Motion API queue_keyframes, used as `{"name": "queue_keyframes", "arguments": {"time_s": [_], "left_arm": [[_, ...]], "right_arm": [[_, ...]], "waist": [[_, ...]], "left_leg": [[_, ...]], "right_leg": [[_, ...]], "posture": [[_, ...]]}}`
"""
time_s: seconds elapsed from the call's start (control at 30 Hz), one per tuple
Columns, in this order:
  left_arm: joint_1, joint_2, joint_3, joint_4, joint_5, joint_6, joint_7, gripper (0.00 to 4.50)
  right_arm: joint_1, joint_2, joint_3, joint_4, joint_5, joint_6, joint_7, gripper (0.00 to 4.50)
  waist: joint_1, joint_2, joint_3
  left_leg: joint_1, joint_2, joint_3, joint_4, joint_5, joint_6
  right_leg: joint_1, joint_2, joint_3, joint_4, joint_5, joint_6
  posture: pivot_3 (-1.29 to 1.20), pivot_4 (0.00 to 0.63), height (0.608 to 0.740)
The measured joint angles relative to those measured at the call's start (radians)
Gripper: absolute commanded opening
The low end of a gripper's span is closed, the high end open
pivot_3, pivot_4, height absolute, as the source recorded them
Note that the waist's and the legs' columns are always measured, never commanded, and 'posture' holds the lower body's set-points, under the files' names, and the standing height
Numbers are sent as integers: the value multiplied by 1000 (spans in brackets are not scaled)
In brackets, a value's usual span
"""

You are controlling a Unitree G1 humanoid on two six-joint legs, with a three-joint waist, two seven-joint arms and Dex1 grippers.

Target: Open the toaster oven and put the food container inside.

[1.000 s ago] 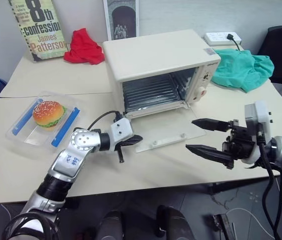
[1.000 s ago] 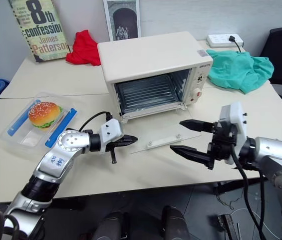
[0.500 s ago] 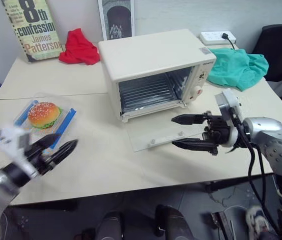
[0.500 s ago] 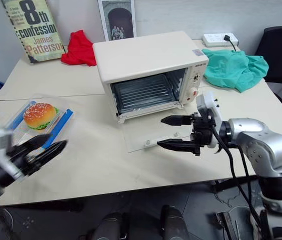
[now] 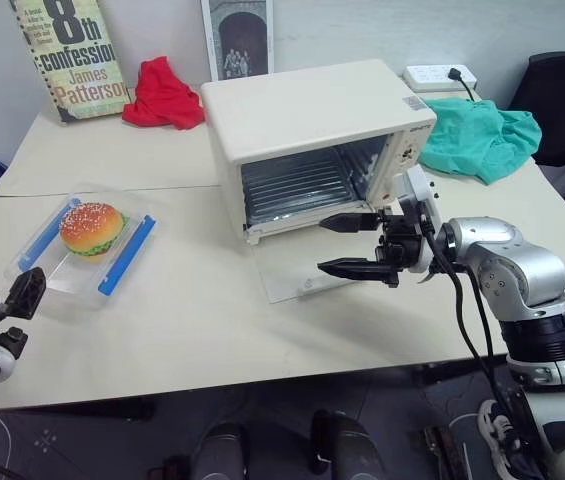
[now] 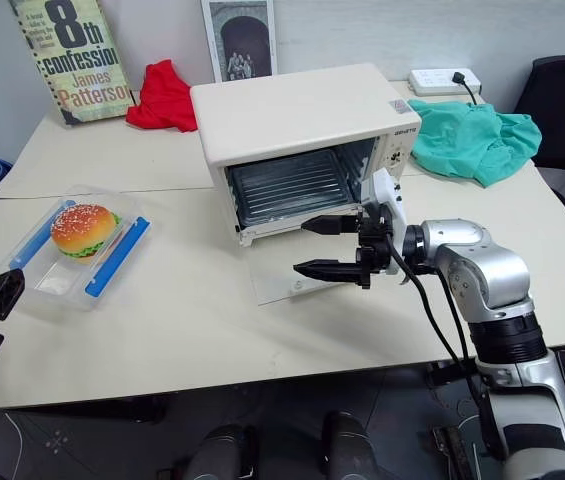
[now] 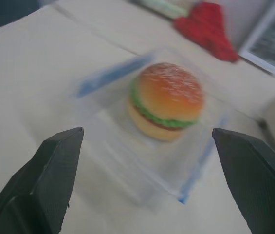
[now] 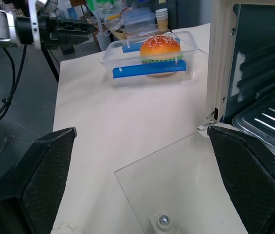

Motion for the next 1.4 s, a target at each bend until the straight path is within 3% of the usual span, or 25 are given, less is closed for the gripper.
{"name": "queue_keyframes", "arguments": {"time_s": [0.17, 0.4, 0.5, 0.77, 0.9, 1.03, 1.17, 1.23, 1.33, 1.4], "left_arm": [[-116, 84, -120, 210, -82, -39, 333, 4479], [-231, 150, -294, 416, -197, -96, 562, 4479], [-218, 166, -324, 478, -250, -121, 628, 3859], [-188, 227, -370, 527, -341, -224, 696, 1470], [-170, 284, -395, 563, -344, -238, 697, 1322], [-101, 424, -433, 609, -332, -167, 593, 1322], [-24, 571, -439, 640, -291, -69, 340, 1322], [13, 623, -439, 639, -259, -35, 161, 1322], [138, 724, -438, 637, -114, -31, -230, 1322], [182, 751, -437, 648, -29, -46, -402, 1322]], "right_arm": [[49, 7, -12, -43, 1, 6, -31, 4500], [107, 5, -71, -135, 26, 31, -90, 4500], [145, -1, -104, -170, 46, 54, -120, 4500], [206, -29, -159, -261, 88, 87, -176, 4500], [218, -47, -164, -277, 99, 99, -183, 4500], [219, -60, -166, -278, 114, 108, -189, 4500], [232, -89, -196, -278, 128, 121, -188, 4500], [236, -98, -198, -278, 144, 132, -185, 4500], [266, -120, -212, -276, 179, 170, -175, 4500], [277, -131, -218, -276, 187, 175, -164, 4500]], "waist": [[2, 0, 0], [0, -1, 0], [-4, -1, 0], [0, -1, -1], [-3, -1, -1], [-4, -1, -1], [0, -1, -1], [2, -2, -1], [-1, -1, 0], [-3, -1, 0]], "left_leg": [[0, 0, 1, 0, 0, -1], [0, 0, 2, -1, 0, -4], [0, 1, 4, -2, 0, -6], [0, 0, 10, -1, -2, -3], [2, 1, 11, -3, -2, -4], [0, 1, 13, -3, -2, -4], [-3, 1, 15, -4, -2, -5], [-4, 1, 17, -4, -2, -5], [-4, 2, 20, -5, -3, -6], [-4, 3, 23, -6, -4, -7]], "right_leg": [[0, 0, 0, 0, 0, 0], [-1, 0, 0, 0, 0, 0], [-2, 1, 0, 1, 0, 0], [-2, 0, 1, -3, 0, 0], [-3, 1, 2, -2, 0, -1], [-7, 1, 4, -1, -1, -1], [-12, 1, 4, 0, -1, -2], [-13, 1, 3, -1, -1, -2], [-15, 1, 2, -1, -2, -4], [-17, 1, 2, -2, -2, -4]], "posture": [[0, 150, 740], [0, 150, 740], [0, 150, 740], [0, 150, 740], [0, 150, 740], [0, 150, 740], [0, 150, 740], [0, 150, 740], [0, 150, 740], [0, 150, 740]]}}
